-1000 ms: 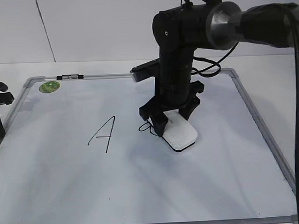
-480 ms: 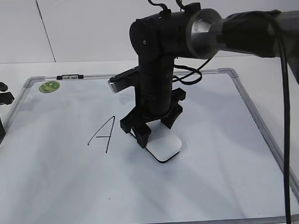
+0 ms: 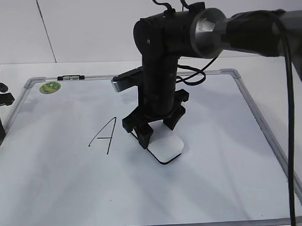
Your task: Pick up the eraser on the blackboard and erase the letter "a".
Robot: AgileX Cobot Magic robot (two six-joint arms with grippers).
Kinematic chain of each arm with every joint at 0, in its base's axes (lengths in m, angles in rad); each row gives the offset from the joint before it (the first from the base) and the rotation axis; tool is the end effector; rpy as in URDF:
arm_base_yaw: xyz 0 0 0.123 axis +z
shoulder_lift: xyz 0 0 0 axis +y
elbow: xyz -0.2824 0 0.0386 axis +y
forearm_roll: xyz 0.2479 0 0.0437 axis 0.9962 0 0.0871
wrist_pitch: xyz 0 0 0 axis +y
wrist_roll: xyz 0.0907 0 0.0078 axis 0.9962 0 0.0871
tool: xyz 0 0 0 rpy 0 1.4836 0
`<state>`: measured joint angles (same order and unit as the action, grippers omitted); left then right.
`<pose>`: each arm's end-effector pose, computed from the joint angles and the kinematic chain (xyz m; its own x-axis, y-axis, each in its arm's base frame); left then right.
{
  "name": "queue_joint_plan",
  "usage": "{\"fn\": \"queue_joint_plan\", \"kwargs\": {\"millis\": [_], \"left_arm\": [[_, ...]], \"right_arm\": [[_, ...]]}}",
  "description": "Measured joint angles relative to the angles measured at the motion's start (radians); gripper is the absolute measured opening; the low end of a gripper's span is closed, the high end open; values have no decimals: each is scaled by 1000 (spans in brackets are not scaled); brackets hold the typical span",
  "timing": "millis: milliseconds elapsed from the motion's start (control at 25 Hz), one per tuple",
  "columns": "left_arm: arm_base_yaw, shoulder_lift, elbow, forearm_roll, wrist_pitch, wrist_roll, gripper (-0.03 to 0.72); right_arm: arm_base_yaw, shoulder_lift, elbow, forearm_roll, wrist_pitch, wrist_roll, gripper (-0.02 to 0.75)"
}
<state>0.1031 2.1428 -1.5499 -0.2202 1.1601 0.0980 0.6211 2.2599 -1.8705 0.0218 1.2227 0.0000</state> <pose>0.4073 0.0238 0.1484 -0.9920 -0.0939 0.0841 -0.1091 0.9736 -0.2003 0.3725 0.2688 0.1718 -0.8167 -0.5753 -0.0458 -0.5765 0.8168 0.0208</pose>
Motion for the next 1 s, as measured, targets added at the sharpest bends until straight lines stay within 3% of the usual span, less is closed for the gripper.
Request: {"fn": "queue_joint_plan", "kwargs": {"millis": [1000], "left_arm": [[0,2,0,-28,0,0,15]], "right_arm": [[-55,0,0,1,-2,34,554]]}}
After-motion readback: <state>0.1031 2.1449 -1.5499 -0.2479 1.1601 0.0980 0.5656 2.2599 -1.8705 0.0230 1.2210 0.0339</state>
